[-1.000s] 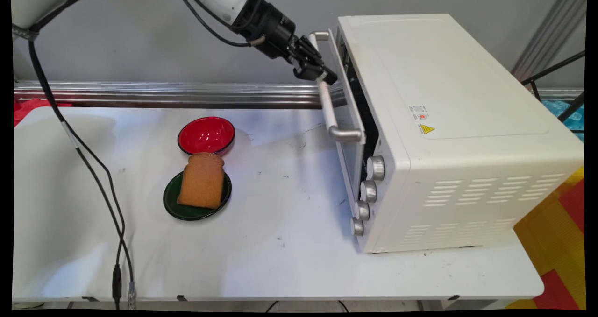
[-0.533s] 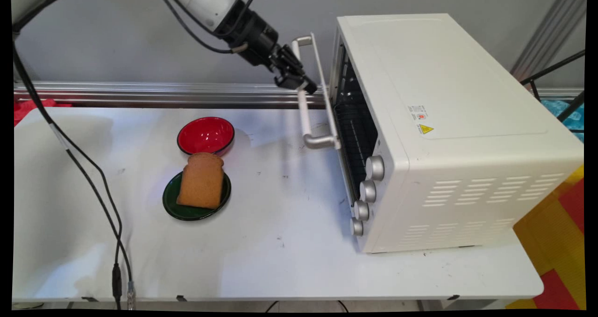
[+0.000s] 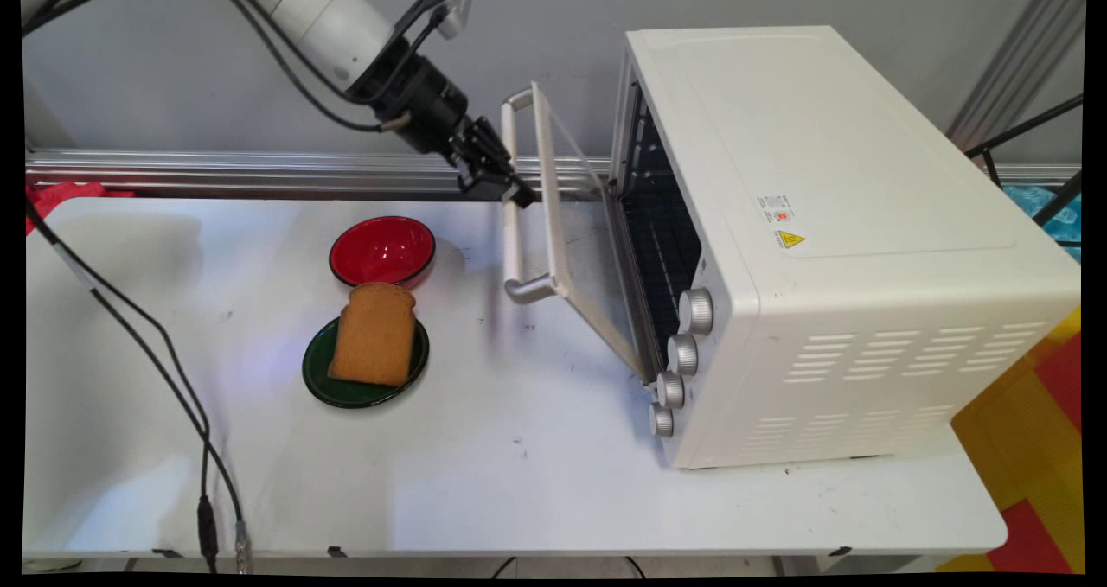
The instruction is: Open the oven
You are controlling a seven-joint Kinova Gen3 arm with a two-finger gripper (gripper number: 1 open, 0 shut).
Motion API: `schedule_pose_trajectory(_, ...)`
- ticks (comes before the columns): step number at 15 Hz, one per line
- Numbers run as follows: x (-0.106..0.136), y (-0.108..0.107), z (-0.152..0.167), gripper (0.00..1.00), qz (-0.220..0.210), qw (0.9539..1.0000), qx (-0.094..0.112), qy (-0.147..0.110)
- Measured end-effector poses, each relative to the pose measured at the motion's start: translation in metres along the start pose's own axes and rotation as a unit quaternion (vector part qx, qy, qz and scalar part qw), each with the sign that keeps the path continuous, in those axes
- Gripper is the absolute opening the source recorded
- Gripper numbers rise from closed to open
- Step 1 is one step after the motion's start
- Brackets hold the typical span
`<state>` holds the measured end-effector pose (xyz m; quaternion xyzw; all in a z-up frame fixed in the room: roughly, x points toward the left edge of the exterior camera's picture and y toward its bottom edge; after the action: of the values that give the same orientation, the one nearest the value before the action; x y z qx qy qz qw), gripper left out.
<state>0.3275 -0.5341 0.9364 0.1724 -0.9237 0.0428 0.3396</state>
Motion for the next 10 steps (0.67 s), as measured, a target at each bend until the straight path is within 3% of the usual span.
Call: schedule_pose_trajectory(10,-0.059,0.007,0.001,0.00,-0.021,0.9992,0.006,-0.033)
